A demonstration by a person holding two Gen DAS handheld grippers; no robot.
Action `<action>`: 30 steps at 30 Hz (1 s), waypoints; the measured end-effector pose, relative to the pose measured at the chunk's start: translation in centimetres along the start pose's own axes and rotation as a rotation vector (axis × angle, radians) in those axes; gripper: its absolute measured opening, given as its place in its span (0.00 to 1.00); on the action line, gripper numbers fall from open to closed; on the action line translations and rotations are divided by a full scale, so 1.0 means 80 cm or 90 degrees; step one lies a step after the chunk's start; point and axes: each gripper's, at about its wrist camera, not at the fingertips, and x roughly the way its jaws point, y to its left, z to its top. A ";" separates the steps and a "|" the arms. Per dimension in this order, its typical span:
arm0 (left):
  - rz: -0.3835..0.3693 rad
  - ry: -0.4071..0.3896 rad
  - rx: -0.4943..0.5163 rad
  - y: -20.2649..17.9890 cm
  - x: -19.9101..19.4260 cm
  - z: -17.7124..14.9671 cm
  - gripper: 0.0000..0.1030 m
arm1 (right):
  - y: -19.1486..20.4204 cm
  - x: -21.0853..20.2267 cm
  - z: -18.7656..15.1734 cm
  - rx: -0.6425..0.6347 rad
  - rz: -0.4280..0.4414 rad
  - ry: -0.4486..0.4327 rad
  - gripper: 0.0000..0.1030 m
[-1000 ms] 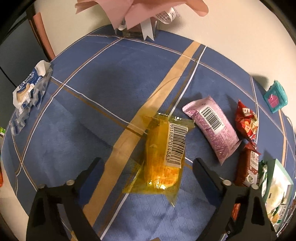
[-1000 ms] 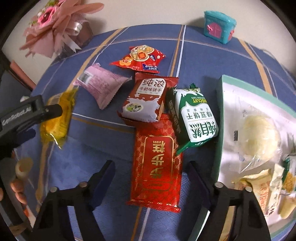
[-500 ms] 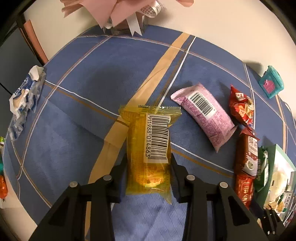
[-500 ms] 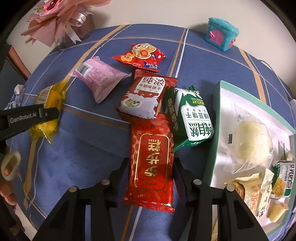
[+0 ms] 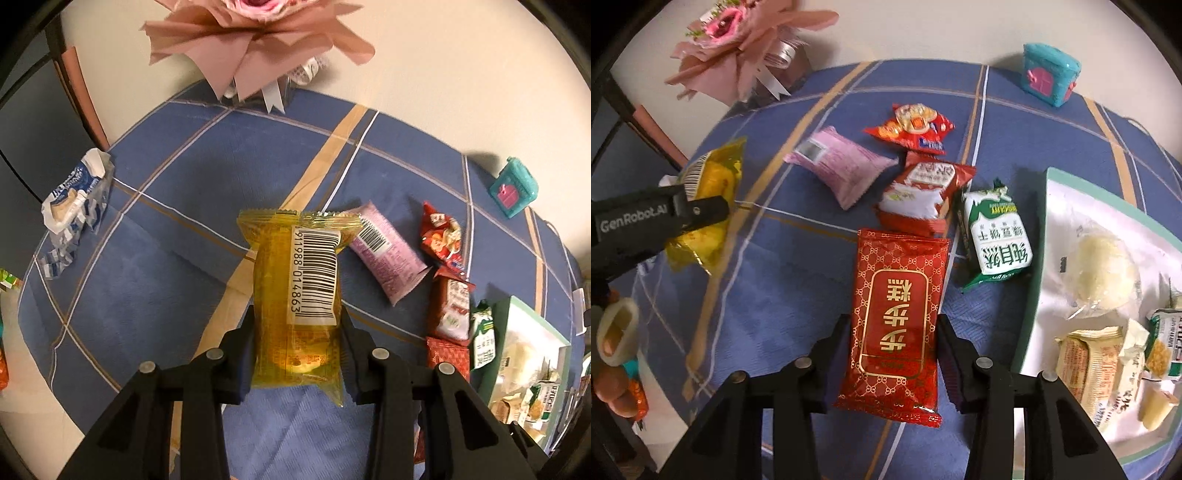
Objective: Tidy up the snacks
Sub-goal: 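Carry the red packet with right tool into the tray while left tool carries the yellow cake packet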
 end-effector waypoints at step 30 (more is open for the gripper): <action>-0.036 -0.031 0.090 -0.116 -0.050 -0.029 0.39 | -0.123 -0.084 0.000 0.110 -0.063 -0.067 0.46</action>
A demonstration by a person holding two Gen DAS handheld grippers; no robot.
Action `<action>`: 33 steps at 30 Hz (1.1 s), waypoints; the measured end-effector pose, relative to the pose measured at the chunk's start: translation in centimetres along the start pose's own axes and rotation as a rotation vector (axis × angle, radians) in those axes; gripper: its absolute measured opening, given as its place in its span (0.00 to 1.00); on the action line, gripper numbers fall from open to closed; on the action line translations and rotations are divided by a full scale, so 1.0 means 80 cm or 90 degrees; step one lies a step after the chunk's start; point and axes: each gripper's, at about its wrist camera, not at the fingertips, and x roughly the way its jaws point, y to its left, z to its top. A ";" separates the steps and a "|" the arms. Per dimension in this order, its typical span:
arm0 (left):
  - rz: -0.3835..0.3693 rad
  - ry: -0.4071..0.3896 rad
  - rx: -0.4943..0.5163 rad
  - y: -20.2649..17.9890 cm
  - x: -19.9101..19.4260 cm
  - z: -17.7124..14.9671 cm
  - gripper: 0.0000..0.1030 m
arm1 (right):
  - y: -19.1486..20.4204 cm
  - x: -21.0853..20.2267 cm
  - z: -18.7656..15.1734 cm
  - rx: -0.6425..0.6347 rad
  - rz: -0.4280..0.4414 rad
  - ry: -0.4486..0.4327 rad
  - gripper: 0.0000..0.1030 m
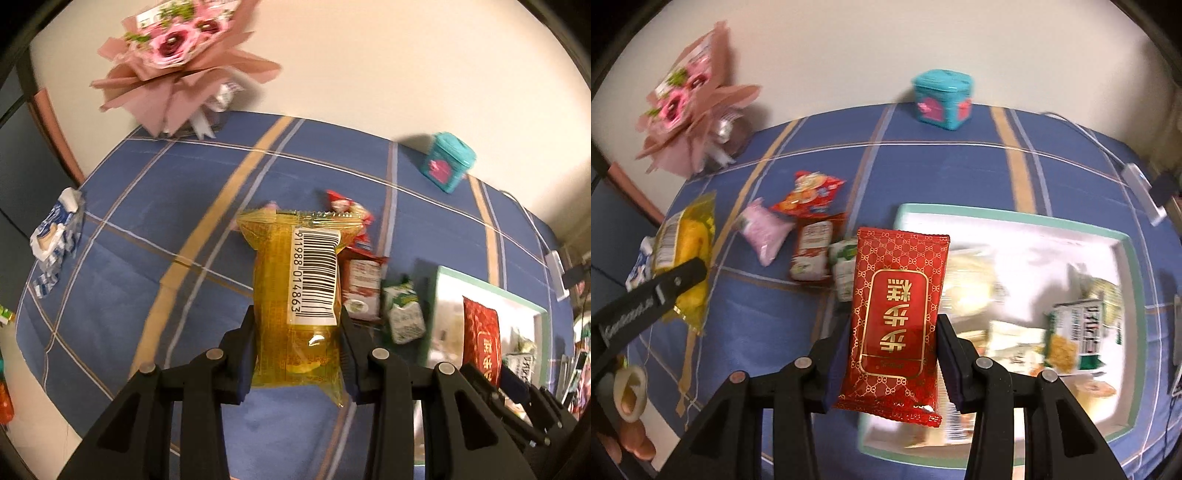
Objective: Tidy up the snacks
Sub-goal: 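Carry the red packet with right tool into the tray while left tool carries the yellow cake packet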
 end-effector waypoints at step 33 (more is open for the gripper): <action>-0.074 0.066 0.243 -0.213 0.028 -0.084 0.39 | -0.169 -0.024 -0.007 0.149 -0.030 -0.019 0.46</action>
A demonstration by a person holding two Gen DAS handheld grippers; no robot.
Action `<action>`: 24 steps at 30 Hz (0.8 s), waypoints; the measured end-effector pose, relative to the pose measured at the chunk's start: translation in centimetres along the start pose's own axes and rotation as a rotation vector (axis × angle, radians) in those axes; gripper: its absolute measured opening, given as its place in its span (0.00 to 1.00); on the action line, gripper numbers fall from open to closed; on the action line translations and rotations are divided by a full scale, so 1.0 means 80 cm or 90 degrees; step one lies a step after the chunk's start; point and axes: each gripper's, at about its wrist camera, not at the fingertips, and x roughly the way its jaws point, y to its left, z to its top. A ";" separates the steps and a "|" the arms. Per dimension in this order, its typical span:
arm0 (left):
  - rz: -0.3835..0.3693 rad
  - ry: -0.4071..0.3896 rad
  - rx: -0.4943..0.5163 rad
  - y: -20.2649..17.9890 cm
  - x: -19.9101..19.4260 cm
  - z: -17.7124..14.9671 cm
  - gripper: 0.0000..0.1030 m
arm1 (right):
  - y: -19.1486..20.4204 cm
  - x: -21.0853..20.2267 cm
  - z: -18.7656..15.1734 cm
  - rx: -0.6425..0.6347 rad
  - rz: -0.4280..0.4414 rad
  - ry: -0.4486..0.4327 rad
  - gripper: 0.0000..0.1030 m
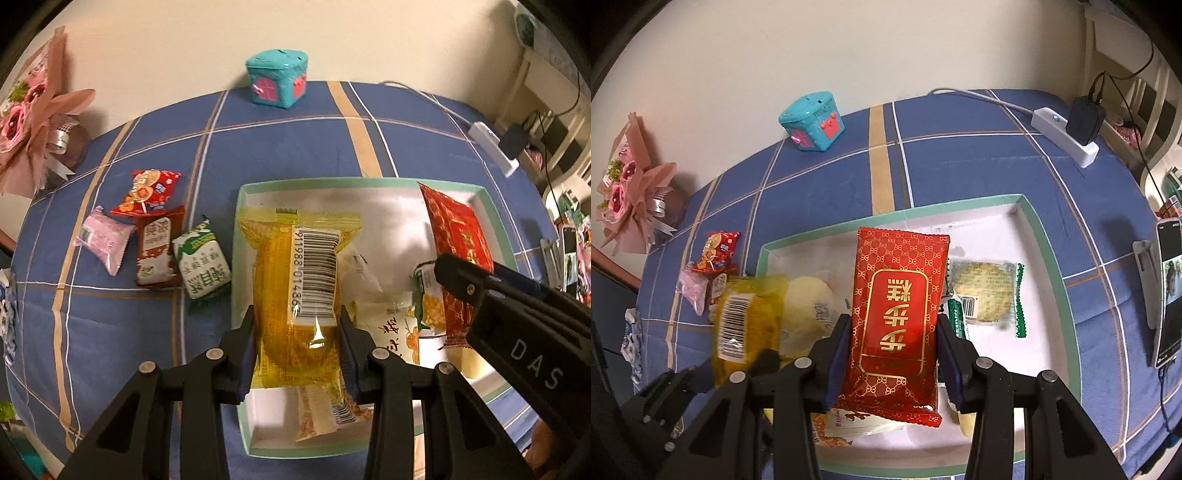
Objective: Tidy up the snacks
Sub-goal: 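Carry the red packet with right tool into the tray while left tool carries the yellow cake packet, then open left tool releasing the yellow cake packet while right tool releases the red packet in the tray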
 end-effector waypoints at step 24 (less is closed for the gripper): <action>-0.005 -0.017 0.054 -0.018 0.003 -0.002 0.59 | -0.002 0.014 0.002 0.007 -0.008 0.020 0.48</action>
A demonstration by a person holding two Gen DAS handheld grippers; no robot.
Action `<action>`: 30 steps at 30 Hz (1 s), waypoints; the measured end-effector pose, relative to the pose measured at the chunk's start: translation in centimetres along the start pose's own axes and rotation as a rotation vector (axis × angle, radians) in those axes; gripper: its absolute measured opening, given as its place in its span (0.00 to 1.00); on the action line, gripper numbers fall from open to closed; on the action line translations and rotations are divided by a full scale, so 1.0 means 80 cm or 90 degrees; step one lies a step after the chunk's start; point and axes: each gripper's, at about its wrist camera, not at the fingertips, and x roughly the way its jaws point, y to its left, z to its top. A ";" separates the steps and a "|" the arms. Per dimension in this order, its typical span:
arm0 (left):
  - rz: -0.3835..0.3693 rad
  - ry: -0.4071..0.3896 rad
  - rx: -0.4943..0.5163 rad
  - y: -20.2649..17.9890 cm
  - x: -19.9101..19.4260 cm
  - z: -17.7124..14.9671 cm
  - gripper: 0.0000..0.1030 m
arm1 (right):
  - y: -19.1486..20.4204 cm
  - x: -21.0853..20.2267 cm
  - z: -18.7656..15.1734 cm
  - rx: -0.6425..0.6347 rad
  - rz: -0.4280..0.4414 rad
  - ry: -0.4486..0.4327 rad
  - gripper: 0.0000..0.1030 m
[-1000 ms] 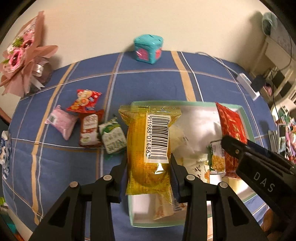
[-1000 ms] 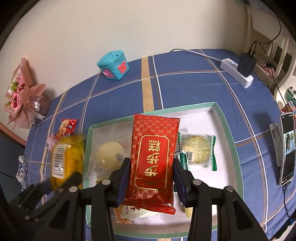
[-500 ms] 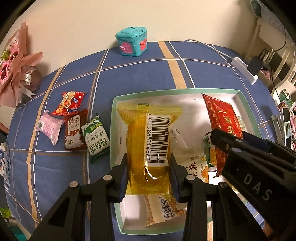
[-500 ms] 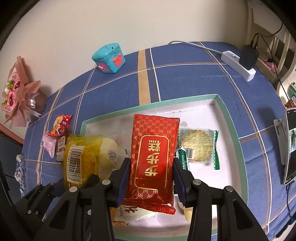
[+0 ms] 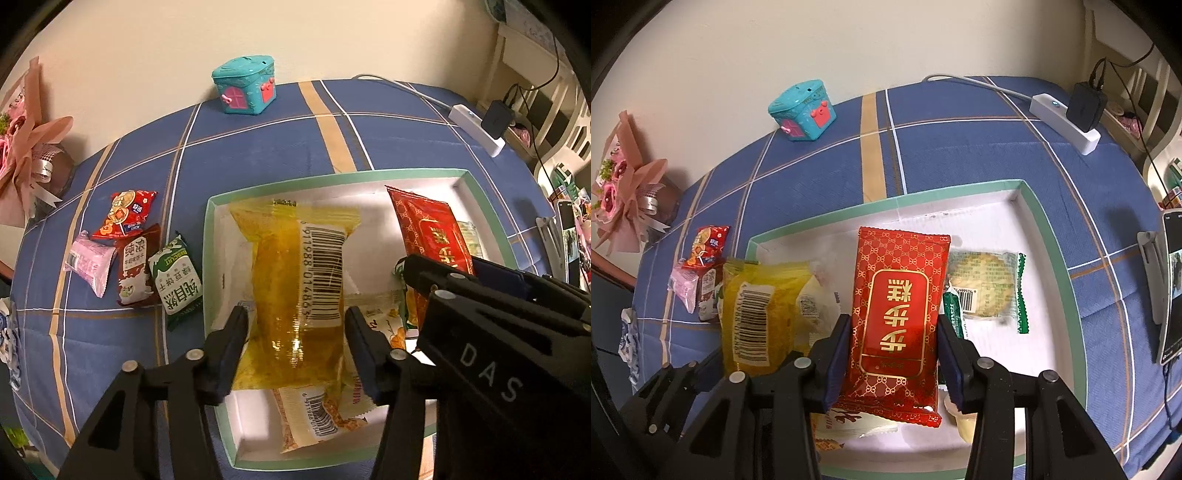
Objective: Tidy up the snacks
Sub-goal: 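Open left tool releasing the yellow cake packet while right tool releases the red packet in the tray, then move both tools back over the snack pile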
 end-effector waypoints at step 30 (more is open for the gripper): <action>0.013 -0.012 -0.045 0.013 -0.014 0.004 0.99 | -0.002 -0.010 0.005 -0.008 -0.007 -0.034 1.00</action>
